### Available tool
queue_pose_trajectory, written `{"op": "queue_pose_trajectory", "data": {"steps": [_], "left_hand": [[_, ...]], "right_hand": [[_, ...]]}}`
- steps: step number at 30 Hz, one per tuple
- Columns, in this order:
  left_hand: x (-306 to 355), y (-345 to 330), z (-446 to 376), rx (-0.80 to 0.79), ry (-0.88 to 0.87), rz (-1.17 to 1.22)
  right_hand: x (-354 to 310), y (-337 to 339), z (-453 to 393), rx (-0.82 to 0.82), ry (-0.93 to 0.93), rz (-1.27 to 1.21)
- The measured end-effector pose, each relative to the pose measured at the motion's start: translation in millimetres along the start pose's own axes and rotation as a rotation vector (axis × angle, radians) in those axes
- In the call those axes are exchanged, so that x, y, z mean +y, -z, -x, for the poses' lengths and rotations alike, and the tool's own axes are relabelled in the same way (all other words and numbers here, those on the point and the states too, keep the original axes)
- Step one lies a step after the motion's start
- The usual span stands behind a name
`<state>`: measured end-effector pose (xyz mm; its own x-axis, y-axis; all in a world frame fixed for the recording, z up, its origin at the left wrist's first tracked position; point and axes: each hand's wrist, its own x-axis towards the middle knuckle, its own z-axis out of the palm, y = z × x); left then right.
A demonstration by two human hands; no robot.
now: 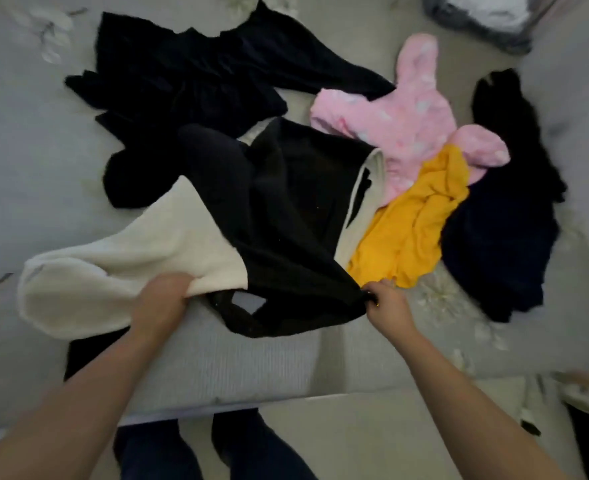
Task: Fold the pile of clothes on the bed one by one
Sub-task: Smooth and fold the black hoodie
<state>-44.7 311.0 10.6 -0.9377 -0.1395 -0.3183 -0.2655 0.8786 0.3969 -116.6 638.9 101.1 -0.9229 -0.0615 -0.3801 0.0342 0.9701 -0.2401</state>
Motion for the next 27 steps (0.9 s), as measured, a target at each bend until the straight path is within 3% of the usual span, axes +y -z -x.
{"op": "queue_pose_trajectory", "data": {"steps": [3, 7, 10, 13, 15, 20, 23, 27], "left_hand": [[14, -11, -7, -0.1, 0.087, -0.017], [27, 13, -11, -0.148, -0.255, -0.254], [33, 53, 7, -0.027, -0.563, -0.363], [28, 92, 23, 0.073, -0.63, -0.237], [22, 116, 20, 0.127, -0.65, -0.279], [62, 166, -46, 0.351, -0.897, -0.402], [145, 161, -97, 0.501, -1.102, -0.411], [252, 115, -116, 0.596, -1.375, -0.258]], "right_hand": [[13, -12, -3, -0.09, -0.015, 0.155], [-26, -45, -1, -0.044, 0.304, 0.135], [-65, -70, 12, 0.03, 0.534, 0.144], [-88, -69, 12, 0.18, 0.689, 0.055], [-92, -57, 9, 0.149, 0.769, -0.07], [-82, 1, 14, -0.033, 0.548, -0.352], [-50, 26, 26, -0.035, 0.356, -0.528], [19, 34, 49, 0.037, -0.059, -0.713]]}}
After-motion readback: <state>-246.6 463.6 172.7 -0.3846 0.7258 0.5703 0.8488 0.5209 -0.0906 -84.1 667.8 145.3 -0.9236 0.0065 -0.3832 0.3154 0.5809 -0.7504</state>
